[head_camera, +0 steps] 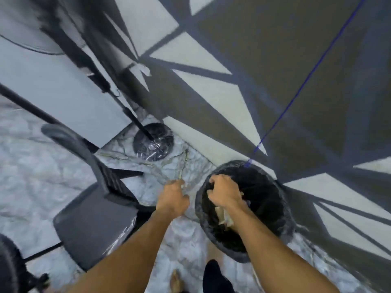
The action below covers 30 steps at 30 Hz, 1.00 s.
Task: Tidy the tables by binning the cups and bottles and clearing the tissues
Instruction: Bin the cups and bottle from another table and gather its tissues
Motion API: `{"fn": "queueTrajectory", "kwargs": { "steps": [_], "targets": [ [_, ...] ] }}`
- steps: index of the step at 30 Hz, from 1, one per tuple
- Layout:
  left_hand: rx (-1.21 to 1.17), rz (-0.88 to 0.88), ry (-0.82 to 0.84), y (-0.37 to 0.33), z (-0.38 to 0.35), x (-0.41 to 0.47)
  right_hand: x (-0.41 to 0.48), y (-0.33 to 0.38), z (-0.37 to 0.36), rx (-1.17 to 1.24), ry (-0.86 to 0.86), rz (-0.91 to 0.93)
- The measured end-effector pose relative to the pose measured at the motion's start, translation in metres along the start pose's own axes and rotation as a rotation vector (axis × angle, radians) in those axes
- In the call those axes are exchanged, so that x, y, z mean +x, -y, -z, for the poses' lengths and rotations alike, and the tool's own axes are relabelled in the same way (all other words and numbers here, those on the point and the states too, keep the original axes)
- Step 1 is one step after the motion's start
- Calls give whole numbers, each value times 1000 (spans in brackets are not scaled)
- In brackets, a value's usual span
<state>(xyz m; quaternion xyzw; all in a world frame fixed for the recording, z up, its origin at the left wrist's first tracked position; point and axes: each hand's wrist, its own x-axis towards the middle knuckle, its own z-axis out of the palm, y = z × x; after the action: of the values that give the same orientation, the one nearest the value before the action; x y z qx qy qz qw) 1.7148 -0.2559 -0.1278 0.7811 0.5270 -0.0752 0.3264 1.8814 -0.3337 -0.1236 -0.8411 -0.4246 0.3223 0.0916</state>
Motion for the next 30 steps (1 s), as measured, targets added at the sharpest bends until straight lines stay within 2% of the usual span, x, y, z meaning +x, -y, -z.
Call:
{"fn": "queueTrajectory", "kwargs": {
  "steps": [6,13,20,25,30],
  "targets": [
    [-43,70,-186,86,88,-80,-45,128,-14,-223,13,296],
    [-171,280,-381,256,161,-198,-117,304,-95,-428,135,672],
    [-363,522,-639,385,189,-314,-188,449,-198,-432,279,926],
    [-415,658,-745,444,203,-365,-229,529,-248,-464,301,1145],
    [-440,783,-874,483,224,-391,-232,592,-284,-411,358,1253]
  ]
}}
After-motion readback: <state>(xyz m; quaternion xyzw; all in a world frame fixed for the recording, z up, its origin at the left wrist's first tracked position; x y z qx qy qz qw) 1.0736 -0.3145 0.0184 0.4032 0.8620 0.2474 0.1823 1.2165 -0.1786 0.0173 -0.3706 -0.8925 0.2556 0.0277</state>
